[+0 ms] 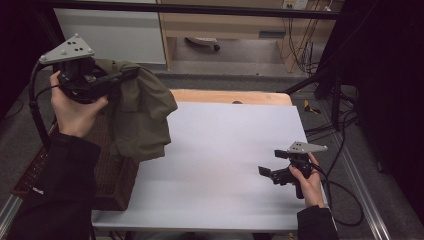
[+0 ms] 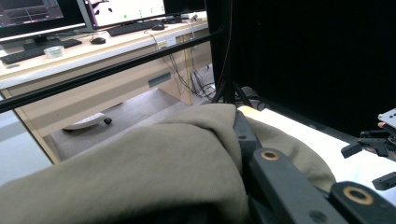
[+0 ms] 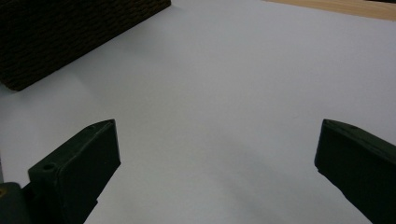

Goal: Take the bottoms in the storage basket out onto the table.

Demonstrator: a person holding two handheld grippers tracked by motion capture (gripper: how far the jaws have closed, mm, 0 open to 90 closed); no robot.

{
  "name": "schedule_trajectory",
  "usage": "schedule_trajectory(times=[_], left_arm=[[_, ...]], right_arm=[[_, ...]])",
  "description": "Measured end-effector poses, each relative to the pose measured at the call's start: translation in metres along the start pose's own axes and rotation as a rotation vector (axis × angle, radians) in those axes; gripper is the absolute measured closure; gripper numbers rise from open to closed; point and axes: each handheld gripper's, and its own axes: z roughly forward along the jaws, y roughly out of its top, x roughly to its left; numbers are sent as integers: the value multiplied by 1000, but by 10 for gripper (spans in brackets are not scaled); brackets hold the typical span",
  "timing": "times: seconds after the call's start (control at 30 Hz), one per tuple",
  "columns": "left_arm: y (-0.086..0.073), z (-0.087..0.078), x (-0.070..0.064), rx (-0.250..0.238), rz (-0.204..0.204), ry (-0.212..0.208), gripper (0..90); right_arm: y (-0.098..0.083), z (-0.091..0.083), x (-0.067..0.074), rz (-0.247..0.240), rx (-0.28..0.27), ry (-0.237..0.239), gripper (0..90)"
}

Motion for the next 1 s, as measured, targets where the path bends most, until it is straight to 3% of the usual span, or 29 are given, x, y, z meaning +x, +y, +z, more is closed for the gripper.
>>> schedule_trajectory(times=[1.0], left_arm=[[14,27,-28,-6,26,-62,880]], right_arm=[[0,-1,0,1,0,3,7]])
